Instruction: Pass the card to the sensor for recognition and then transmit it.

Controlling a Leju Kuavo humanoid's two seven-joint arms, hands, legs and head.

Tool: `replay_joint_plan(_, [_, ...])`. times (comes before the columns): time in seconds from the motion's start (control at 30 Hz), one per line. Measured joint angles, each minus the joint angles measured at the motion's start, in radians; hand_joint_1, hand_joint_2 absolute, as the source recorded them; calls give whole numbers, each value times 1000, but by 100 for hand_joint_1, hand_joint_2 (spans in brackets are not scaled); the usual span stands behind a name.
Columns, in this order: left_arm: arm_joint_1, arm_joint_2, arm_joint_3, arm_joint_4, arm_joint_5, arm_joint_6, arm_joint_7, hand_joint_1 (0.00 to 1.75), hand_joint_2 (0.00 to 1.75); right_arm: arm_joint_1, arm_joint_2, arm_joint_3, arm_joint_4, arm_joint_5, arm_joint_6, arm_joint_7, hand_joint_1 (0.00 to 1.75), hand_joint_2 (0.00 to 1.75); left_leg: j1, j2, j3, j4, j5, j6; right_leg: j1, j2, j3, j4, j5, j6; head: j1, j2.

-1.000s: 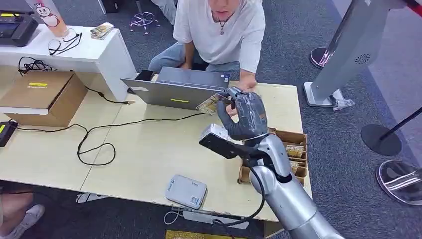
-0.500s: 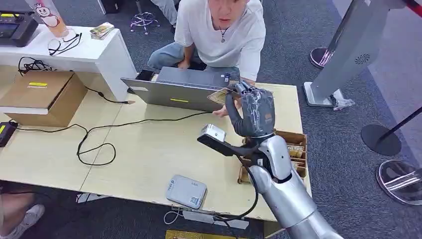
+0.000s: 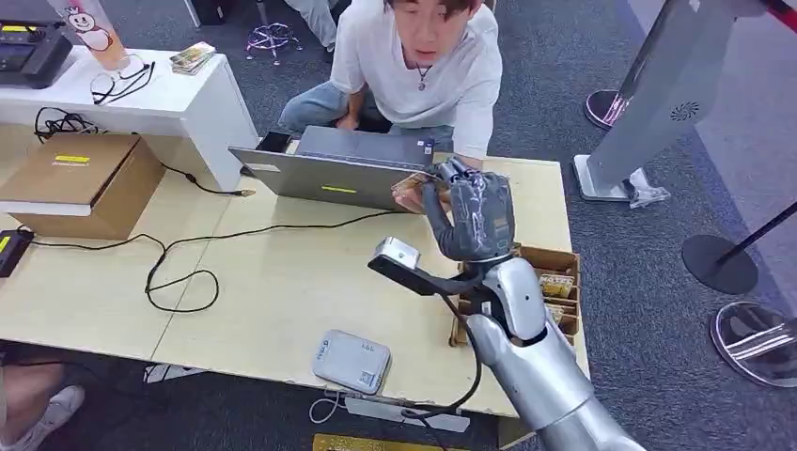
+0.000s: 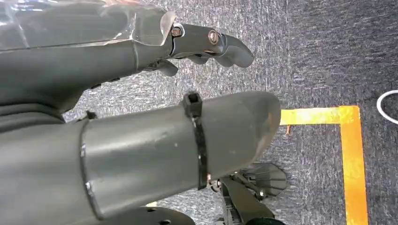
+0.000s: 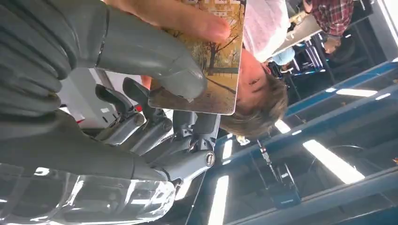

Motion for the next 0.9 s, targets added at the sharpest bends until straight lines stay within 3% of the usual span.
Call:
replay_joint_plan(0.2, [0, 0, 0, 0, 0, 0, 0, 0, 0, 0, 5, -6, 19, 21, 20, 8, 175, 175, 0, 0, 0, 0, 0, 0, 0, 0, 0, 0, 0, 0, 0, 0])
replay_joint_plan(0.23, [0, 0, 0, 0, 0, 0, 0, 0, 0, 0, 5, -7, 21, 21, 21, 9, 0, 175, 0, 0, 0, 0, 0, 0, 0, 0, 0, 0, 0, 0, 0, 0])
replay_joint_plan(0.9, [0, 0, 0, 0, 1, 2, 0, 0, 0, 0, 16, -20, 35, 26, 29, 13, 0, 175, 0, 0, 0, 0, 0, 0, 0, 0, 0, 0, 0, 0, 0, 0])
